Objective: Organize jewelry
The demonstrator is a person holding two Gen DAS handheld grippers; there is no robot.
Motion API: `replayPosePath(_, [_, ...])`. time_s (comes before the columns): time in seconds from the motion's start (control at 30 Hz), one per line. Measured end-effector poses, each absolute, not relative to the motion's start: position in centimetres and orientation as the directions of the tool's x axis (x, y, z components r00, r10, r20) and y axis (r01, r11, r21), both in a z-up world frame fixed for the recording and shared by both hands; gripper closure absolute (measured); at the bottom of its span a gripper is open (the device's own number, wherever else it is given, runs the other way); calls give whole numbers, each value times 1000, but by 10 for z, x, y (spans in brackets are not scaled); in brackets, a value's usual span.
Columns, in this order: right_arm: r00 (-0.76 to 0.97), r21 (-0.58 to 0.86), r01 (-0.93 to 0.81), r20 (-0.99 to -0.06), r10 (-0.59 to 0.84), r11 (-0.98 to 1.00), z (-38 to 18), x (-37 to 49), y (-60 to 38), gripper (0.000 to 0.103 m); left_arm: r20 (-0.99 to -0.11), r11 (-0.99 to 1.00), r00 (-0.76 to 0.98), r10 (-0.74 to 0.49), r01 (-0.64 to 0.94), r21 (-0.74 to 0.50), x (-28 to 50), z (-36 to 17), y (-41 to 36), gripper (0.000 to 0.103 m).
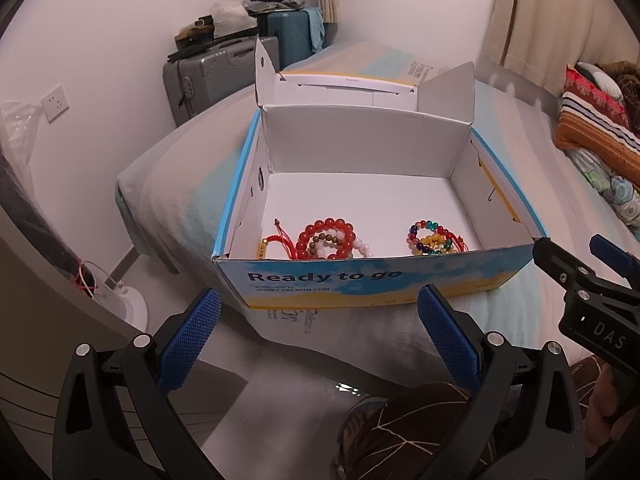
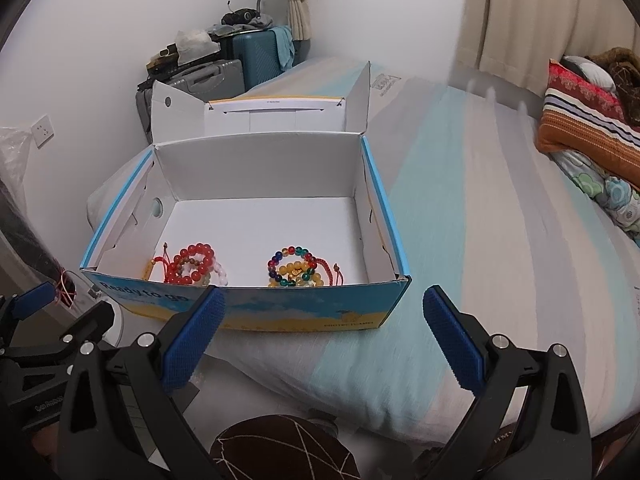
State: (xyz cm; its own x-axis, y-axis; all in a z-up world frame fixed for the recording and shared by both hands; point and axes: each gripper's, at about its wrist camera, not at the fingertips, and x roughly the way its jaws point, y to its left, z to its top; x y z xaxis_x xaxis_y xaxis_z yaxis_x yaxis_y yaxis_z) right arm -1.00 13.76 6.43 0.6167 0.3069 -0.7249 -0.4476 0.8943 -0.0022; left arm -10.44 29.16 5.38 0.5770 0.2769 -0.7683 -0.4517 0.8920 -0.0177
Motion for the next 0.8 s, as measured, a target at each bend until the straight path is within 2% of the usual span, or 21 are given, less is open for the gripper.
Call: replayPosePath(0.8, [593,17,-437,-747,302,899,57,-10,117,8,-760,891,604,241,-448,-73,-97,55,281,6])
